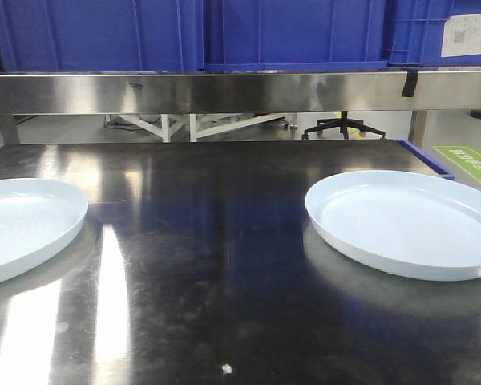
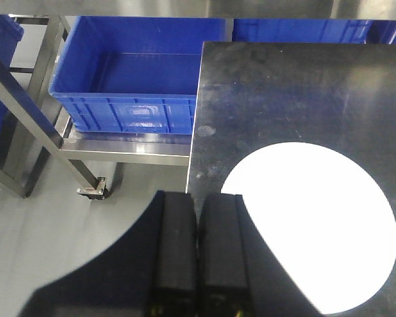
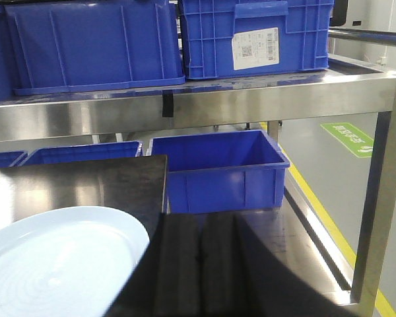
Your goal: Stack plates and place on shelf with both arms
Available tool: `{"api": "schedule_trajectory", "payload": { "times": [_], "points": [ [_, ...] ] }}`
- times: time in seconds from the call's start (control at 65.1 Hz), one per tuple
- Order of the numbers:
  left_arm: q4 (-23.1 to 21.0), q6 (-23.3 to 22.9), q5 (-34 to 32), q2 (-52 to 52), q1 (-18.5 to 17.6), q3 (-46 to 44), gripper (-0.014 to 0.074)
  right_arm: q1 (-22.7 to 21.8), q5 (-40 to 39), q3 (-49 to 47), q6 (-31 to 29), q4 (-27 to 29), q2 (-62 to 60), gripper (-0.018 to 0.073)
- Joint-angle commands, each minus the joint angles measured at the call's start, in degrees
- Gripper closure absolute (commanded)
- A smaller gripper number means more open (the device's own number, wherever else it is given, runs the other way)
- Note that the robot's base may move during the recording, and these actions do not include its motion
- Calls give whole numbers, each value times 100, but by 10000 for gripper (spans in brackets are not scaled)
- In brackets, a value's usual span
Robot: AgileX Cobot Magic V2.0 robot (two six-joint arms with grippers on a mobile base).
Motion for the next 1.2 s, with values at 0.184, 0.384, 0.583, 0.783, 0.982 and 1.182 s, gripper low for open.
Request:
{"api": "schedule_trajectory", "payload": {
  "times": [0.184,0.384,0.583,0.783,0.982,1.182],
  "points": [
    [283,3,-410,12,-29,-190,508,7,-558,4,-32,-59,-58,512],
    [217,3,-698,12,-29,-190,508,7,-558,4,-32,-59,-58,512],
    [83,3,-610,-1,-29,-190,508,7,-558,4,-32,-59,-58,512],
    [-24,3,-675,-1,-29,-190,508,5,-617,4,-32,-59,-58,512],
    [138,3,-714,-1,-29,-190,508,5,-987,-155,141,-33,-58,512],
    [183,3,-749,-1,-29,-190,508,5,151,-1460,418,-39,885,512]
  ]
}}
